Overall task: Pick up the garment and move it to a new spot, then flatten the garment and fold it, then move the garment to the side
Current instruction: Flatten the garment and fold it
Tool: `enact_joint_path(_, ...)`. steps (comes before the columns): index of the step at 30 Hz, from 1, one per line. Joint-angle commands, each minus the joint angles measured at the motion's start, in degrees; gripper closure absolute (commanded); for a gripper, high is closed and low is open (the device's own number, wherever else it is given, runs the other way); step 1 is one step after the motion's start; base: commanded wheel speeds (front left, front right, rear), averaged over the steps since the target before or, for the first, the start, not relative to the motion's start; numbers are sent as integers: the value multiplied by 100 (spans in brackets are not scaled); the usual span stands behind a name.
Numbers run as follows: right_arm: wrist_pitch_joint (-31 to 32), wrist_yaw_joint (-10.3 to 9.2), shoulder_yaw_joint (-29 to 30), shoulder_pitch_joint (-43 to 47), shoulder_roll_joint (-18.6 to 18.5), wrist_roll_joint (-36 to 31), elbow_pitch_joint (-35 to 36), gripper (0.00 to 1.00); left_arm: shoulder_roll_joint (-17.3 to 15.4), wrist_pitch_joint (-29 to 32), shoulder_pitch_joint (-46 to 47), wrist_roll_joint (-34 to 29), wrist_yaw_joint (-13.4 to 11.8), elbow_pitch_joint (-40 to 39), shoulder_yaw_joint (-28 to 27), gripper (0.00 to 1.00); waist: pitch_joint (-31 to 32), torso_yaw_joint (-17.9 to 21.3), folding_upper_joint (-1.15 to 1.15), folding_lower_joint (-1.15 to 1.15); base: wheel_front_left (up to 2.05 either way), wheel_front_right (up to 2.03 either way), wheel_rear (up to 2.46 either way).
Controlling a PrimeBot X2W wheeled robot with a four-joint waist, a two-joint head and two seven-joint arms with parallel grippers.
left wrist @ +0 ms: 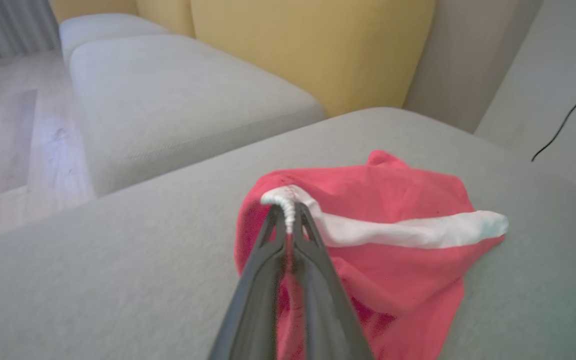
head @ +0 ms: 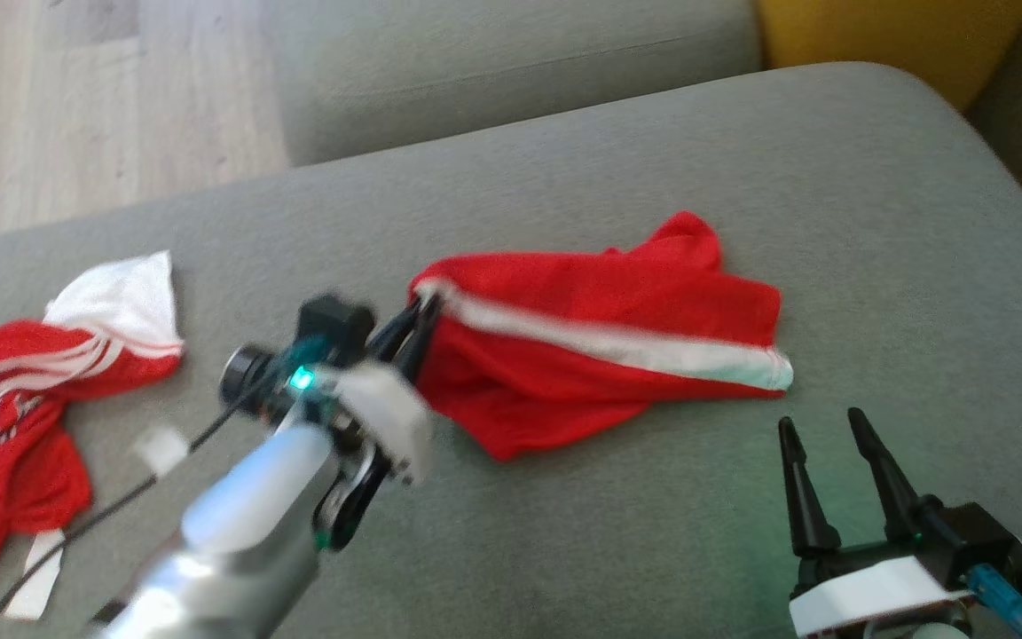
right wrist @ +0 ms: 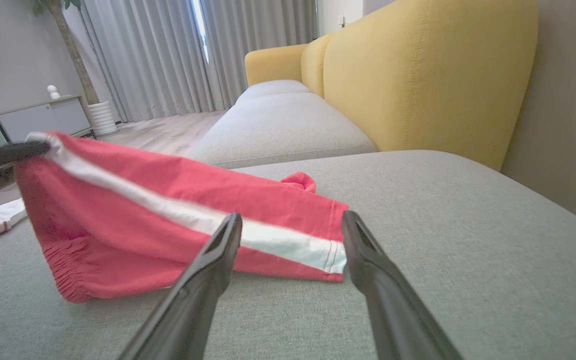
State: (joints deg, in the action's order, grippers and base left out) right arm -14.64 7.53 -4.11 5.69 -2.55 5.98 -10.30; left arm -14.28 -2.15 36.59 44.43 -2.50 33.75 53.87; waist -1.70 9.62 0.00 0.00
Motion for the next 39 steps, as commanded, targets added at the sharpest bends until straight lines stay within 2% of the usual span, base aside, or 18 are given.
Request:
enact_joint_path(1, -36, -4, -106, -121, -32, 27, 169, 0, -153, -109, 411, -19, -2, -148, -222, 100, -136, -170, 0, 0, 0, 0, 0)
enact_joint_path(6, -36, -4, 89, -297, -32, -105, 59, 0, -358, -490, 355, -112, 46, 69, -262, 100, -318, -492, 0, 0, 0, 0, 0)
enact_joint_path(12, -36, -4, 208, -587, -32, -108, -524, 0, -336, -710, 585, -186, 80, 354, -294, 100, -449, -747, 0, 0, 0, 0, 0)
enact_joint_path(17, -36, -4, 83, -1002, -32, 601, -1135, 0, -274, -786, 754, -223, 128, 552, -277, 100, -536, -827, 0, 0, 0, 0, 0)
enact_joint_path(25, -36, -4, -709, -1897, -32, 1773, -2486, 0, -155, -794, 900, -252, 214, 773, -190, 100, -641, -915, 0, 0, 0, 0, 0)
enact_joint_path(30, -36, -4, -966, -2206, -57, 2206, -2816, 0, -66, -847, 980, -255, 235, 894, -170, 100, -674, -975, 0, 0, 0, 0, 0)
enact_joint_path(32, -36, -4, -1055, -2277, -85, 2320, -2890, 11, -39, -866, 1009, -257, 248, 940, -160, 100, -683, -993, 0, 0, 0, 0, 0)
enact_joint_path(34, -36, -4, -1109, -2339, -116, 2404, -2928, 33, -24, -883, 1032, -260, 265, 986, -149, 100, -684, -1005, 0, 0, 0, 0, 0)
enact_joint_path(35, -36, -4, -1143, -2366, -132, 2429, -2942, 50, -20, -889, 1044, -261, 272, 1008, -144, 100, -686, -1007, 0, 0, 0, 0, 0)
enact_joint_path(36, -36, -4, -1166, -2390, -149, 2447, -2943, 60, -16, -898, 1054, -261, 278, 1029, -141, 100, -687, -1010, 0, 0, 0, 0, 0)
enact_joint_path(39, -36, -4, -1167, -2421, -188, 2450, -2927, 65, -8, -916, 1072, -262, 290, 1067, -135, 100, -682, -1017, 0, 0, 0, 0, 0)
